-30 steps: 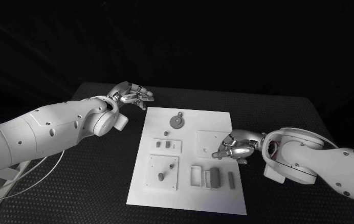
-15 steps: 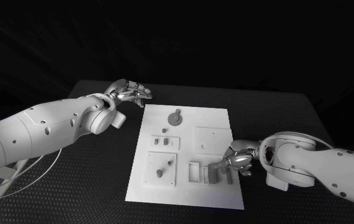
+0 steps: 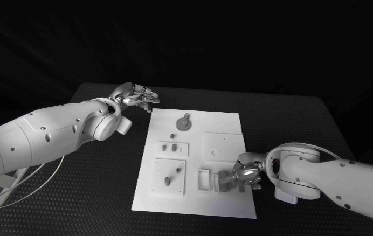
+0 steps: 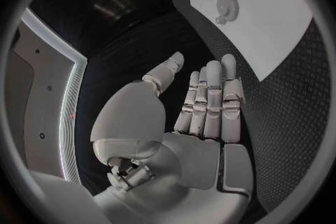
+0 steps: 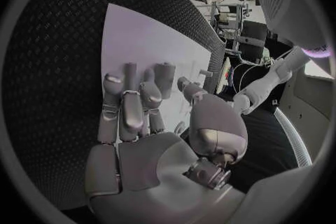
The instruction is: Assemble the parts on the task board
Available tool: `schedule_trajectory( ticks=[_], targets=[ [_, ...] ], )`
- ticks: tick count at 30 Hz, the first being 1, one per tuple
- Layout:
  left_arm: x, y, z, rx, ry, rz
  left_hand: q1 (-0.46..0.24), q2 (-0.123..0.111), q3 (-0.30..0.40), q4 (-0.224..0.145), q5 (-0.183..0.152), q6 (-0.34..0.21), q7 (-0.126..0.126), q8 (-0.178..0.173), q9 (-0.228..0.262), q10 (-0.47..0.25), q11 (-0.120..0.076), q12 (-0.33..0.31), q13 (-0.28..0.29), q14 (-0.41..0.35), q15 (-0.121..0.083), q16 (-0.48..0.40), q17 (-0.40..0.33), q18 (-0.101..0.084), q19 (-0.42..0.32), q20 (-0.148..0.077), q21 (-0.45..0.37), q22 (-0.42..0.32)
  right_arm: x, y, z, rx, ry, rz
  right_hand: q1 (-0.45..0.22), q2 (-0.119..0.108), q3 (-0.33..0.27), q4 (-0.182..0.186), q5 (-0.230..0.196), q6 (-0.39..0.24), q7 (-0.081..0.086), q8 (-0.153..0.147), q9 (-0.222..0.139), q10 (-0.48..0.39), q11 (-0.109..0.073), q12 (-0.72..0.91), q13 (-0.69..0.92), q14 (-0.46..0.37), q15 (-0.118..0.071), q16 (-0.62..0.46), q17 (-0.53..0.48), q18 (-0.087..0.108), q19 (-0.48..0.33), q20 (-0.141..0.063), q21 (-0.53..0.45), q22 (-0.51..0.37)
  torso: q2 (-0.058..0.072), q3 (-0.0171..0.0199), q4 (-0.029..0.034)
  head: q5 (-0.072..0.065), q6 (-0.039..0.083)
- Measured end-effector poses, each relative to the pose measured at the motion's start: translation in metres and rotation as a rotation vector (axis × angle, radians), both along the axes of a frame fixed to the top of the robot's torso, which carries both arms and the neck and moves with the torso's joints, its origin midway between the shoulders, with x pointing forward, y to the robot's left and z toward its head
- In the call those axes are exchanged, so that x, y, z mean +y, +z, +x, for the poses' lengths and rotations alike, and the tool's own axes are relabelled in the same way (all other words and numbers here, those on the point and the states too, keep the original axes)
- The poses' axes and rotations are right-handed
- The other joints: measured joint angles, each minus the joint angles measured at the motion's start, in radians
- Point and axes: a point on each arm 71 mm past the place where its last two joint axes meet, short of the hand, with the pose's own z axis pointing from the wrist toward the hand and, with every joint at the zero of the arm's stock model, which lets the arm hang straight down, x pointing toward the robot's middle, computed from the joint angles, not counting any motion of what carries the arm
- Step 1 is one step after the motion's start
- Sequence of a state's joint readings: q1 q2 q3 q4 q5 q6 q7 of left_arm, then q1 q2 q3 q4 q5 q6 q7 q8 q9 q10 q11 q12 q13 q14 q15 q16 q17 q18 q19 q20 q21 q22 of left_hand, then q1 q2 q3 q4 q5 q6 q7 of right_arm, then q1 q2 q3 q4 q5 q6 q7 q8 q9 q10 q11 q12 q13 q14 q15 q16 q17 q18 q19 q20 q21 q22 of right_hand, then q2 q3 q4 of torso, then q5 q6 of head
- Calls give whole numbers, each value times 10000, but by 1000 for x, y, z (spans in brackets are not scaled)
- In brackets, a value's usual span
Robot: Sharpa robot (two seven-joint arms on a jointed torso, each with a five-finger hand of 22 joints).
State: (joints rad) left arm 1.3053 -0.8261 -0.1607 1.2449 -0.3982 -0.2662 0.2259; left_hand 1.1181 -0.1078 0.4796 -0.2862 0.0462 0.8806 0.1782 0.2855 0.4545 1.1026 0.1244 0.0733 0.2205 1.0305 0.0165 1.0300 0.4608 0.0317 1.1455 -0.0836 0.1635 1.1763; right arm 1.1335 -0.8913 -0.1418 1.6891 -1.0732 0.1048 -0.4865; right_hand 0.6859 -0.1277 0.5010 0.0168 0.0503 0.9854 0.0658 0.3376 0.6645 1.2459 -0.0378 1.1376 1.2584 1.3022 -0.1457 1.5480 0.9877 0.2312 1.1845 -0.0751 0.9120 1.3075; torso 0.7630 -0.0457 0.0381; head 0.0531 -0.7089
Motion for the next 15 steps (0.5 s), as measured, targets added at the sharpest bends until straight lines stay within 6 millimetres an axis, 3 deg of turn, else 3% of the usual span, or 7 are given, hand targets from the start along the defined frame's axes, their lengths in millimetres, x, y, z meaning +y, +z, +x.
schedule_trajectory(
  ticks=[15],
  targets=[
    [-1, 0, -1, 12, -26, -51, 0, 0, -27, -27, 0, 0, 0, 0, -10, 1, -1, 0, -8, 0, 0, 0, 9, 0, -1, 1, 0, 7, 6, -5, 2, -158, -229, 3, -53, -53, 58, -58, 0, -75, 76, -150, -51, 0, 0, 0, -47, -2, 3, 0, -49, -2, -21, -13, 0, 0, 6, 6, -4, 66, -28]
  ],
)
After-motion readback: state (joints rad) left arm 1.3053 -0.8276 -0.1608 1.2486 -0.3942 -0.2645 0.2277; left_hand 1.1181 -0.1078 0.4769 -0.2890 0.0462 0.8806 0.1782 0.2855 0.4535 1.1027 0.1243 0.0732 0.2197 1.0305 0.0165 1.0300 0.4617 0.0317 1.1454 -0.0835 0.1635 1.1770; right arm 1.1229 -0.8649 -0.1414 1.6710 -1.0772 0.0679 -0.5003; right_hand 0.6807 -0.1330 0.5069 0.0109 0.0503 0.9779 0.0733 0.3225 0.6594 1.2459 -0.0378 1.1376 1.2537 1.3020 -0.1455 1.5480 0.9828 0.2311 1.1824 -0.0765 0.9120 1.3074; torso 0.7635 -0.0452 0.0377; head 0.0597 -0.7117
